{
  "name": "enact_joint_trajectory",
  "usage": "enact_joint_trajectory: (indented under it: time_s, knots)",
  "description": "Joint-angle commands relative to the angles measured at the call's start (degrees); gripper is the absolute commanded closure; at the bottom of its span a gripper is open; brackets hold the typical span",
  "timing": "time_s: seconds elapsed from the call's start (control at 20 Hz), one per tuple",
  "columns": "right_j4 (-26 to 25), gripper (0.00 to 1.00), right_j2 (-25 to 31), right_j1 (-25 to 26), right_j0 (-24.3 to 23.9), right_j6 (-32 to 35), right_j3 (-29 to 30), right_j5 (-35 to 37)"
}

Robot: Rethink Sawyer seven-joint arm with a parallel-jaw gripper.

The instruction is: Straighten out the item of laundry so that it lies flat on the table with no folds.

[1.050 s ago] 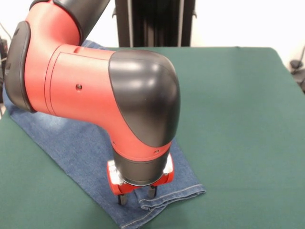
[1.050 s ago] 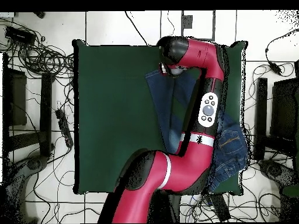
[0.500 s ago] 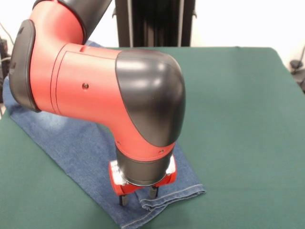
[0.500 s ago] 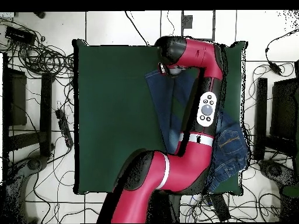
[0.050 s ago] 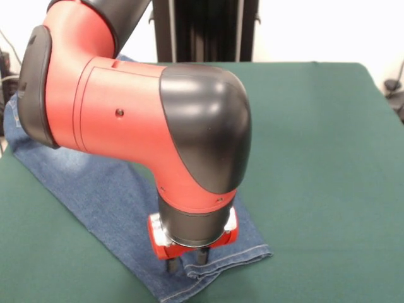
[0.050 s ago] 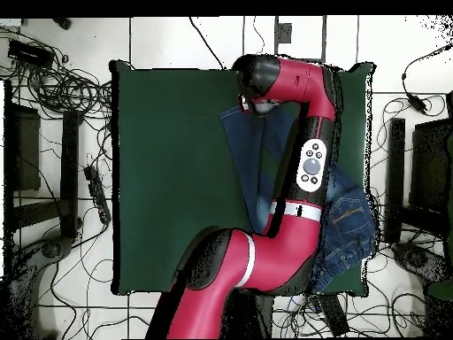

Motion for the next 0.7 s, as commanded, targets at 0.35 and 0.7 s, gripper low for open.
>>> enact_joint_trajectory:
  time_s: [0.35, 0.7]
  knots:
    - [0.2, 1.0, 3.52, 0.52, 3.74, 5.75, 9.5, -4.31]
    - [-0.06, 1.0, 3.22, 0.58, 3.83, 5.69, 9.48, -4.54]
